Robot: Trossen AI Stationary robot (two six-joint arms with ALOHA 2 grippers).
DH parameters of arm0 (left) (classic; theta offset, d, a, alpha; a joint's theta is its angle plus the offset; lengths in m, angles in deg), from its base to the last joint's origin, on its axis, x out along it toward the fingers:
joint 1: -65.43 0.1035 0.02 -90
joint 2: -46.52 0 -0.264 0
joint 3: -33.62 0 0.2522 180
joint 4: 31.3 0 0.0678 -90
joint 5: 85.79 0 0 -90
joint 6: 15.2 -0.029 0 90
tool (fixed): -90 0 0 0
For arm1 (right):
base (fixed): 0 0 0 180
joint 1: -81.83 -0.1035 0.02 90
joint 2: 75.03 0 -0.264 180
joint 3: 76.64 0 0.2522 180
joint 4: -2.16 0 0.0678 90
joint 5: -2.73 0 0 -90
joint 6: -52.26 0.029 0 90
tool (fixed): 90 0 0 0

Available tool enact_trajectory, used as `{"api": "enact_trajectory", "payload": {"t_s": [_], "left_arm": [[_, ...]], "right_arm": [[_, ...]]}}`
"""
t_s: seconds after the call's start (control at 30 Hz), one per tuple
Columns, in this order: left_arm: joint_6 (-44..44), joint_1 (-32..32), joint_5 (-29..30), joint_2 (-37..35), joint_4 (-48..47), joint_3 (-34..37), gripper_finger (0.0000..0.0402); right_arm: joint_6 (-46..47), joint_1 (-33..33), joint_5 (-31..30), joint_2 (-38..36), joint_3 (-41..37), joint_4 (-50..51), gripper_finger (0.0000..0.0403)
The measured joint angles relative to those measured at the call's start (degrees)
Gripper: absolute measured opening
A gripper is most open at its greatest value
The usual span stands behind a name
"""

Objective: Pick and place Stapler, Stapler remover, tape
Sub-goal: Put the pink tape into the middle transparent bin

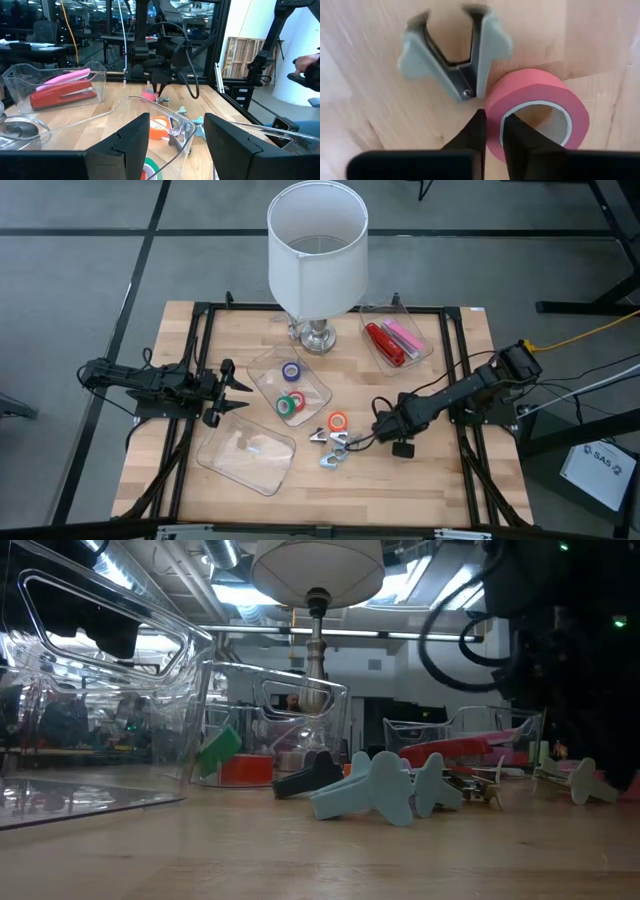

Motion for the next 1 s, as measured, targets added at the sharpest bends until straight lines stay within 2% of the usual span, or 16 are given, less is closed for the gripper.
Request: {"api": "enact_trajectory", "payload": {"t_s": [0.1,0.27,0.53,0.67,0.83,1.0], "left_arm": [[0.0,0.0,0.0,0.0,0.0,0.0,0.0185],[0.0,0.0,0.0,0.0,0.0,0.0,0.0185],[0.0,0.0,0.0,0.0,0.0,0.0,0.0185],[0.0,0.0,0.0,0.0,0.0,0.0,0.0185],[0.0,0.0,0.0,0.0,0.0,0.0,0.0185],[0.0,0.0,0.0,0.0,0.0,0.0,0.0185]], "right_arm": [[1.3,1.0,0.0,0.0,1.9,0.6,0.0047],[-0.5,3.0,-0.6,0.0,6.6,2.6,0.0038],[-7.5,6.0,-9.1,0.0,17.3,3.3,0.0044],[-11.9,7.0,-13.9,0.0,24.4,1.7,0.0042],[-18.9,7.3,-15.1,0.0,31.5,-2.5,0.0042],[-23.9,7.9,-15.2,0.0,35.3,-9.4,0.0043]]}}
